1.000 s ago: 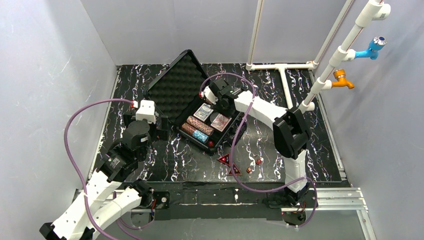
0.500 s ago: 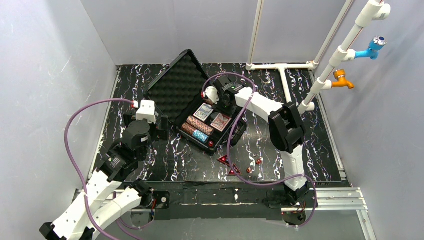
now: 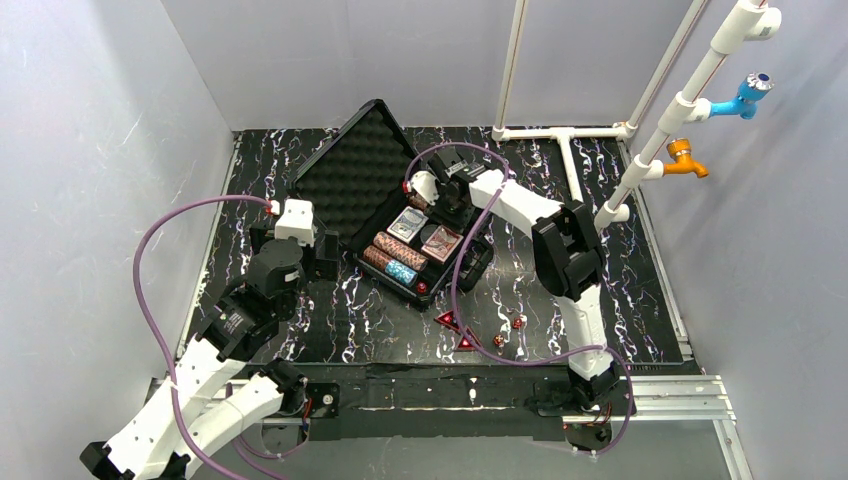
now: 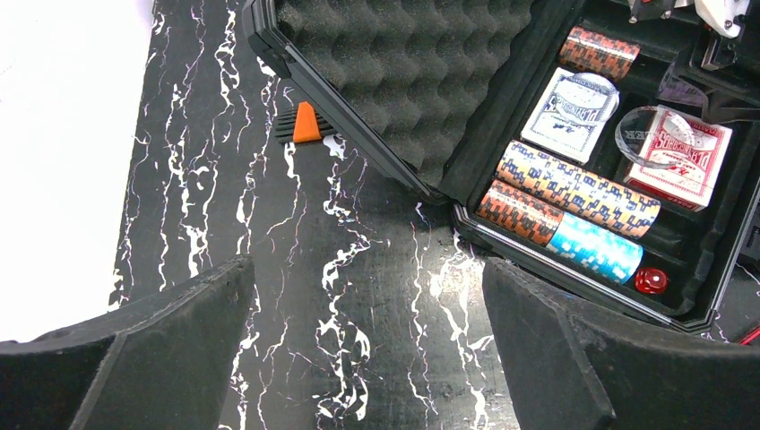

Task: Pack up texas hold em set

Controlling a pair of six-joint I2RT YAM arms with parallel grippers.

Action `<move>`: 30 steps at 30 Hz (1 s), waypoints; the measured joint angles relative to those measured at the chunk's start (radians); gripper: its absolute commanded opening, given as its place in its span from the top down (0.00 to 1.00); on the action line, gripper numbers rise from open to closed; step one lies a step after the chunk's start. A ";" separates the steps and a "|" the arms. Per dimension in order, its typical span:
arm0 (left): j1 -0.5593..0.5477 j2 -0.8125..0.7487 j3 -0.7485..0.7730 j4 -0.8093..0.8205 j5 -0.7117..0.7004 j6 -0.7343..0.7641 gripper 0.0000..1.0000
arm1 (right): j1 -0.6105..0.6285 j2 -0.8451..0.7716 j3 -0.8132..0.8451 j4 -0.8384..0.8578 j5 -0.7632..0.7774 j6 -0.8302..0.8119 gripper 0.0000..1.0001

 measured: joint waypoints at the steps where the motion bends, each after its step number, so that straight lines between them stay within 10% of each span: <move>1: 0.000 0.002 0.000 0.000 0.000 0.000 0.02 | -0.001 0.002 0.005 -0.002 -0.002 0.000 0.98; 11: 0.000 0.005 0.000 0.002 0.000 0.000 0.02 | -0.003 0.037 0.068 -0.025 -0.028 0.000 0.91; 20: 0.000 0.005 0.000 0.002 0.000 0.001 0.02 | -0.003 0.083 0.129 -0.025 -0.029 0.001 0.45; 30: 0.000 0.005 0.000 0.002 0.000 0.003 0.02 | -0.003 0.087 0.158 -0.013 -0.027 0.002 0.28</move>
